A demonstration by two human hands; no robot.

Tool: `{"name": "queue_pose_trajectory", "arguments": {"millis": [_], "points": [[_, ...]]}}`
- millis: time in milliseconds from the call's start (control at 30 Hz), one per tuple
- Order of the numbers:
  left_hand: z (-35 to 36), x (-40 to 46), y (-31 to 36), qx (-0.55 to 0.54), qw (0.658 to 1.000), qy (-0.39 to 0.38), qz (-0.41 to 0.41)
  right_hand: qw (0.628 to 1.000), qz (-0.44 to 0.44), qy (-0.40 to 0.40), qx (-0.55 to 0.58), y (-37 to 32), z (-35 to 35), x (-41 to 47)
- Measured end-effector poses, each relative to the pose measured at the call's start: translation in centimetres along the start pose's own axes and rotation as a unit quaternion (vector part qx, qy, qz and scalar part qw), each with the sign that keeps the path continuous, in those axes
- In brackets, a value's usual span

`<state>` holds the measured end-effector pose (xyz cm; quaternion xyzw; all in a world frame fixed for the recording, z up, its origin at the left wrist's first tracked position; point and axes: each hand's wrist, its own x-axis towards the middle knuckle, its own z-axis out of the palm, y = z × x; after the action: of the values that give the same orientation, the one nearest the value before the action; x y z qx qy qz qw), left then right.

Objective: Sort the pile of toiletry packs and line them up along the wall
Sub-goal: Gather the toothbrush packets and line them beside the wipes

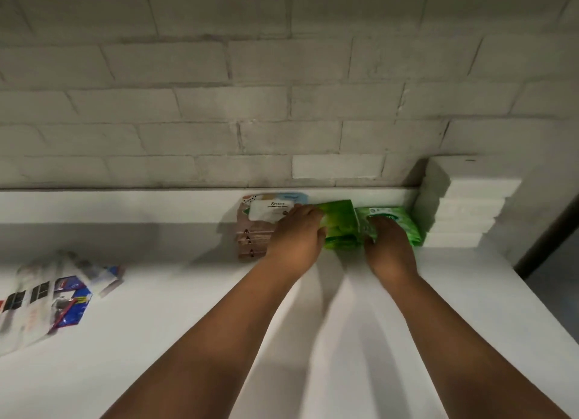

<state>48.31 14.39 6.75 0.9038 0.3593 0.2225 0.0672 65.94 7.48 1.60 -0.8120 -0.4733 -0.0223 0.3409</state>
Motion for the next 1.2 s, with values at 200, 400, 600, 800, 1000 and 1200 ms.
{"name": "queue_pose_trajectory", "arguments": {"millis": [200,400,600,800,1000,1200], "points": [[3.0,2.2,3.0,-0.041,0.998,-0.047,0.034,0.999,-0.031,-0.008,-0.02,2.0,-0.4,-0.1],[5.6,5.0,3.3,0.031,0.997,-0.045,0.061,0.996,-0.064,-0.039,-0.039,2.4,0.3,1.1],[7.3,7.5,2.3,0.074,0.991,-0.081,0.072,0.994,-0.1,-0.005,-0.042,3.1,1.7,2.0],[7.6,7.6,1.7,-0.022,0.995,-0.072,0.069,0.989,-0.127,0.057,-0.048,3.8,3.3,1.5],[7.3,7.6,1.5,-0.065,0.994,-0.066,0.06,0.98,-0.136,0.145,0.023,4.0,2.7,1.2],[8.0,7.4,1.6,-0.061,0.993,-0.085,0.052,0.984,-0.066,0.149,0.065,3.9,2.5,1.8]]}}
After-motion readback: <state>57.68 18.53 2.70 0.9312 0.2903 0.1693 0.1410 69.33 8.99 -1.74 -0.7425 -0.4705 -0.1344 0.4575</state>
